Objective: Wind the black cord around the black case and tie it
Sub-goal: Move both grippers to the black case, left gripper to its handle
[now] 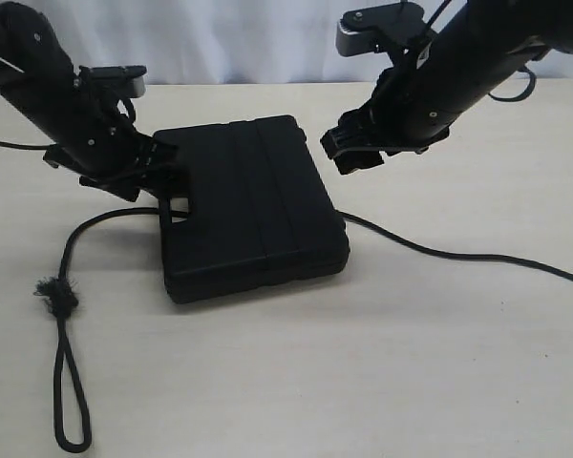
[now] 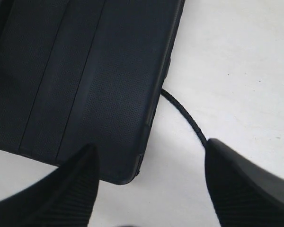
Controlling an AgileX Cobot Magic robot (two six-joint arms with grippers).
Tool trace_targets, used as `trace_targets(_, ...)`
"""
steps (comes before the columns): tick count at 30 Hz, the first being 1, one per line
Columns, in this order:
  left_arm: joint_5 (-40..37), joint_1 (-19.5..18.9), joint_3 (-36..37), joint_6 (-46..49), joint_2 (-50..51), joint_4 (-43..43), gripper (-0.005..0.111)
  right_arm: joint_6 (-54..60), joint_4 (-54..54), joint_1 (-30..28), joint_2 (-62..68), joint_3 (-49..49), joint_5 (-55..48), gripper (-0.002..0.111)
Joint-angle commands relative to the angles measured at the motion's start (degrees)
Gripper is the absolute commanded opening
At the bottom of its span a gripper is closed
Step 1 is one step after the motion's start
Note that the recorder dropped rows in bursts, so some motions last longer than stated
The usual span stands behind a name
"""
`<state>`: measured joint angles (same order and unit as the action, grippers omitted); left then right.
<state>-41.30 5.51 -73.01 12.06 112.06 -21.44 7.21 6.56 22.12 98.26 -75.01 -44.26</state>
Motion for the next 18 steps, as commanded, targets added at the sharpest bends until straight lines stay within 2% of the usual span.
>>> trace_targets(1,6.11,0.3,-0.36,-1.96,4.77,-1.9,0.047,0.7,0.31,0.0,0.1,-0.3,1.33,0.061)
trace_targets(4,7.71,0.44,-0.36,-0.36,6.27,-6.09,0.047,0.7,0.31,0.0,0.51,-0.3,2.37,0.061)
trace_targets(6,8.54,1.2,-0.36,5.6,6.91,-10.75,0.047,1.23,0.31,0.0,1.51,-0.3,2.5,0.061)
trace_targets(8,9.27,2.22,-0.36,6.45,7.13,-11.2,0.047,3.33,0.31,0.0,1.87,-0.3,2.5,0.061)
trace_targets(10,9.95,2.4,-0.36,6.45,7.39,-12.29,0.041,3.75,0.07,0.0,1.08,-0.3,2.38,0.061)
trace_targets(11,10.94,2.49,-0.36,6.45,7.61,-12.29,0.029,3.75,0.07,0.0,0.09,-0.3,2.24,0.061)
trace_targets(13,10.65,2.49,-0.36,6.34,9.04,-13.22,0.018,3.75,0.18,0.0,-1.3,-0.3,0.5,0.061)
trace_targets(18,10.22,2.49,-0.36,6.34,11.93,-15.88,0.017,3.51,0.29,0.0,-2.82,-0.2,-2.56,0.061)
